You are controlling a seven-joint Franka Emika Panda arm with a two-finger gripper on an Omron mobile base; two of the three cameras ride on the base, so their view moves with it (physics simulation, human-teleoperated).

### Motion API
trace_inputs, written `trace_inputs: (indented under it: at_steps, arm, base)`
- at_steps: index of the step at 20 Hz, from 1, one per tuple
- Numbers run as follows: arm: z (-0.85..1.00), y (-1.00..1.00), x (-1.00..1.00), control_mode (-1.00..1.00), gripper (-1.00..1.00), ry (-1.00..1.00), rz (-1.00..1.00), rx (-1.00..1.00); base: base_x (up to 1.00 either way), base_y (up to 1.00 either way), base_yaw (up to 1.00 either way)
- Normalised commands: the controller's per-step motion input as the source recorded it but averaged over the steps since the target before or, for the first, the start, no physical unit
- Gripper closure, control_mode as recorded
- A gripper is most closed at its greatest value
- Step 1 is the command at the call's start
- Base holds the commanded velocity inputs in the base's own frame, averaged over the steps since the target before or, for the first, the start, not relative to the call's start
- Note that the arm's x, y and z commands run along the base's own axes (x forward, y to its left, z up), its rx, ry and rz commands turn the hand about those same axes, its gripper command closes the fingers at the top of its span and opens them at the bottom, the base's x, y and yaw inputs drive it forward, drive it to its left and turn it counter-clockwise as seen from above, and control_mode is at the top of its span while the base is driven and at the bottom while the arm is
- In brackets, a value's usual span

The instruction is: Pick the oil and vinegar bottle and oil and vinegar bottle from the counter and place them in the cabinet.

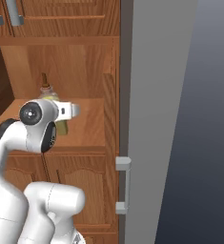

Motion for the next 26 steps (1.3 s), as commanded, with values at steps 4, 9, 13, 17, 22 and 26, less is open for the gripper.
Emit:
trace_inputs:
  at_steps: [4,9,13,17,22,26]
  arm:
    - [-0.28,-0.03,0.27,-1.00,1.00,-0.01,0.00,0.08]
    - [-0.23,0.00,0.31,-1.00,1.00,-0.01,0.00,0.03]
    - [-0.19,0.07,0.42,-1.00,1.00,0.00,-0.02,0.00]
    - [-0.17,0.09,0.44,-1.00,1.00,0.00,-0.03,0.00]
    - [-0.17,0.08,0.44,-1.00,1.00,0.00,-0.03,0.00]
    - [-0.18,0.01,0.38,-1.00,1.00,0.00,-0.01,0.00]
  base:
    - [0.00,0.00,0.00]
    - [0.00,0.00,0.00]
    - [0.00,0.00,0.00]
    - [0.00,0.00,0.00]
    - [0.00,0.00,0.00]
    - [0.00,0.00,0.00]
